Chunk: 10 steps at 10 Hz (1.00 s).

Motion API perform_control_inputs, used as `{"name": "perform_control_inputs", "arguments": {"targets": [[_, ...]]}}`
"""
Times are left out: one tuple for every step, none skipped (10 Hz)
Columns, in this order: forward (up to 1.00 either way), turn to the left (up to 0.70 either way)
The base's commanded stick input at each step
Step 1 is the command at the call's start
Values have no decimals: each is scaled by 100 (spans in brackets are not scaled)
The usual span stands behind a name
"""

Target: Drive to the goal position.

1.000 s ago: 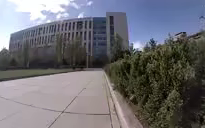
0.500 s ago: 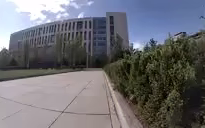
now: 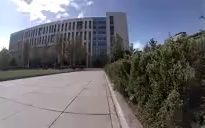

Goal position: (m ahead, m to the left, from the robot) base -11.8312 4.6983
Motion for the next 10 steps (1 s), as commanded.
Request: {"name": "perform_control_inputs", "arguments": {"targets": [[4,0],[4,0],[4,0],[4,0],[4,0],[4,0],[4,0],[5,0],[5,0],[5,0]]}}
